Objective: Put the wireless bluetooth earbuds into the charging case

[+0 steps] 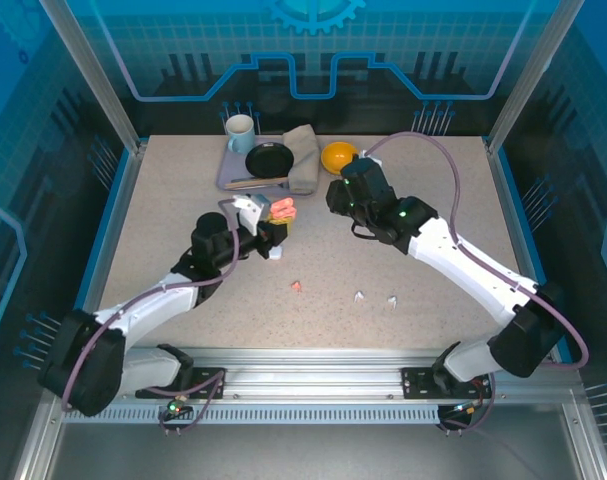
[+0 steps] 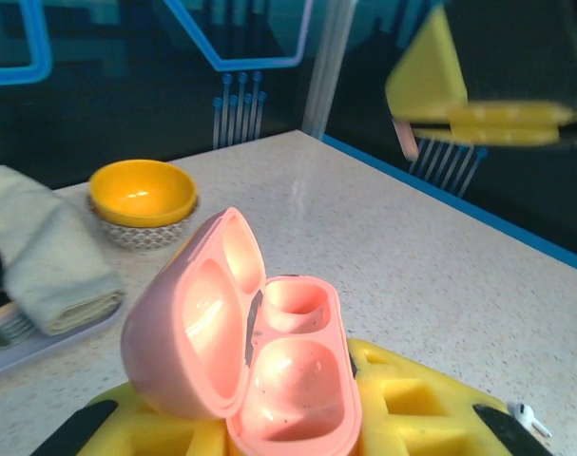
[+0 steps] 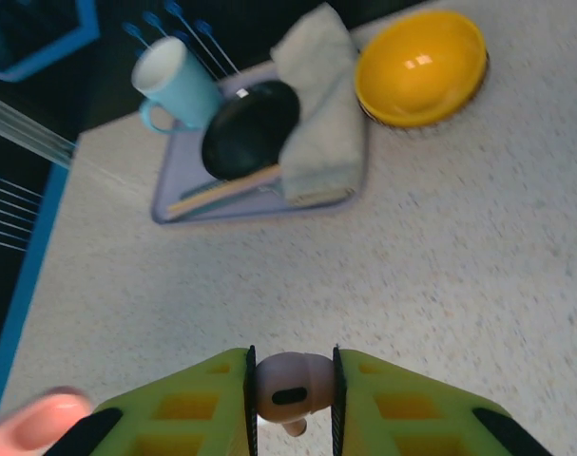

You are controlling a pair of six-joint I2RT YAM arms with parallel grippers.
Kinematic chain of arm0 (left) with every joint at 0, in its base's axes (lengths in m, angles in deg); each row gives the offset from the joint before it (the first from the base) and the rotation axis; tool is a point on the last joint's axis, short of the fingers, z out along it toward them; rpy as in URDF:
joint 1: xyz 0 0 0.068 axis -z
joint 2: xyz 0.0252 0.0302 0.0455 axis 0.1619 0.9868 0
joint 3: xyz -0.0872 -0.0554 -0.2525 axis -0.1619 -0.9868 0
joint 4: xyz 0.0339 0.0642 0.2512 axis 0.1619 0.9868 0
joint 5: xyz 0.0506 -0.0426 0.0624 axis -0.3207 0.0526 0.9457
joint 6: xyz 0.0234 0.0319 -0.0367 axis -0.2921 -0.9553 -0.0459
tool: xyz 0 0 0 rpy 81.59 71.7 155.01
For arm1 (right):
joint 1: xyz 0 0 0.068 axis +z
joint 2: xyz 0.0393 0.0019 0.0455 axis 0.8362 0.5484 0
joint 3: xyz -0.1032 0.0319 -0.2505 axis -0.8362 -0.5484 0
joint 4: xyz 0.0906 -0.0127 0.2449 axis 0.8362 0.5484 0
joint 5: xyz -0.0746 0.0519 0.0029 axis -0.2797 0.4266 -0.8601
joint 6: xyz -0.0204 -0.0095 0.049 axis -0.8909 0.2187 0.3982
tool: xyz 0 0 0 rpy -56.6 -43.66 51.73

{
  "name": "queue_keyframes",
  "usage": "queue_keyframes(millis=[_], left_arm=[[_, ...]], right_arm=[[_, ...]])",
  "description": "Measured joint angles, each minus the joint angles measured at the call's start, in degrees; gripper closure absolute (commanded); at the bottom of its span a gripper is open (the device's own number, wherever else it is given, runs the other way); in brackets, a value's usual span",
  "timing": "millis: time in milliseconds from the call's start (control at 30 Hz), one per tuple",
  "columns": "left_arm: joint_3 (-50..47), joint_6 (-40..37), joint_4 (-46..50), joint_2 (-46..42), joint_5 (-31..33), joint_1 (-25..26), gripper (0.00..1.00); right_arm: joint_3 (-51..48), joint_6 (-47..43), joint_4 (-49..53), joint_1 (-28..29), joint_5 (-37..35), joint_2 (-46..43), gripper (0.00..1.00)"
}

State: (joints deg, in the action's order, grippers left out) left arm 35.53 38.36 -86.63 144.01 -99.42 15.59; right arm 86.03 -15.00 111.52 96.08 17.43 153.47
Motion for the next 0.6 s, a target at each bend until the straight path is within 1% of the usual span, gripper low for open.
queue_keyframes(millis=[167, 433, 600], left_arm=[[4.7, -2.2, -1.3, 5.2, -0.6, 2.5, 1.0], [10.3, -6.6, -1.3, 8.3, -1.3, 4.9, 1.0], [11.2, -9.1, -2.9, 9.1, 3.0, 6.5, 1.0]], right_arm=[[-1.7, -5.1, -6.8, 0.0, 2.6, -2.9, 0.75], [-7.3, -9.3, -15.8, 0.0, 8.6, -7.9, 0.75], [-9.7, -9.3, -18.5, 0.0, 10.7, -9.9, 0.75]])
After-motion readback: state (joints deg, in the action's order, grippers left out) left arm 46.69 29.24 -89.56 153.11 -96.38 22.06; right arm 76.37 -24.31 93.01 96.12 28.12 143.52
